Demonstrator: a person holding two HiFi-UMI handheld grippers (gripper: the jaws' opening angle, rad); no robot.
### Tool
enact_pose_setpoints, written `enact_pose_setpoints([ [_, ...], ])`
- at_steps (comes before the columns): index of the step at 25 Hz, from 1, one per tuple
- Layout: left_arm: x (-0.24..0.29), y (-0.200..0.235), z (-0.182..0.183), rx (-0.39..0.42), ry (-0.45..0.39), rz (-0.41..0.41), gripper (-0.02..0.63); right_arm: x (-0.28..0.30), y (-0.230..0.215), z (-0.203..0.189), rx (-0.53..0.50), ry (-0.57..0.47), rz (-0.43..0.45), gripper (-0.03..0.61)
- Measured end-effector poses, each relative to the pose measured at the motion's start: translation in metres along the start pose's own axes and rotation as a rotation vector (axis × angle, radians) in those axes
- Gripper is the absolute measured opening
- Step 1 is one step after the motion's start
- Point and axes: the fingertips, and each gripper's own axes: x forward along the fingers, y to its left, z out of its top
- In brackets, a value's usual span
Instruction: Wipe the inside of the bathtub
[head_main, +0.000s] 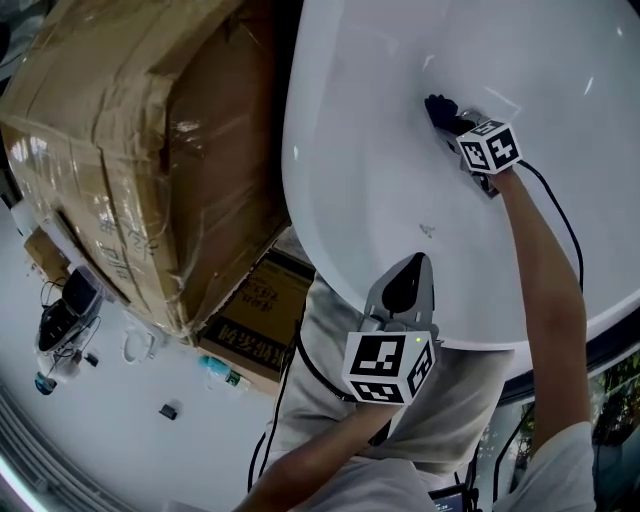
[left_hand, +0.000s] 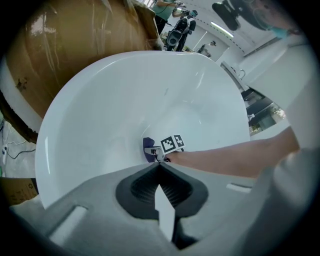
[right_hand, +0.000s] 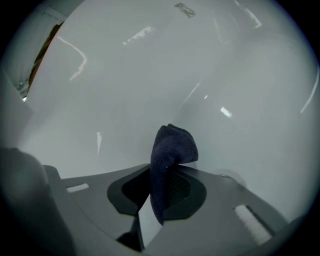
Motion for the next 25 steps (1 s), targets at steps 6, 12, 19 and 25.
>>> enact_pose_setpoints([
  [6,0.008,0.007,-0.008,-0.017,0.012,-0.009,-0.004,0.026,-0.004,-0.025,0.008,0.063,-0.020,0.049],
  [12,0.003,0.005,0.003,-0.029,0.013,-0.014,-0.005,0.031,0.022,-0.029,0.022,0.097,0.021,0.049],
  [19,0.001,0.000,-0.004,-0.022,0.022,-0.022,-0.003,0.021,0.047,-0.033,0.068,0.065,0.089,0.049],
  [25,-0.001,-0.006,-0.003,-0.022,0.030,-0.027,-0.003,0.005,0.074,-0.020,0.043,0.058,0.152,0.049],
])
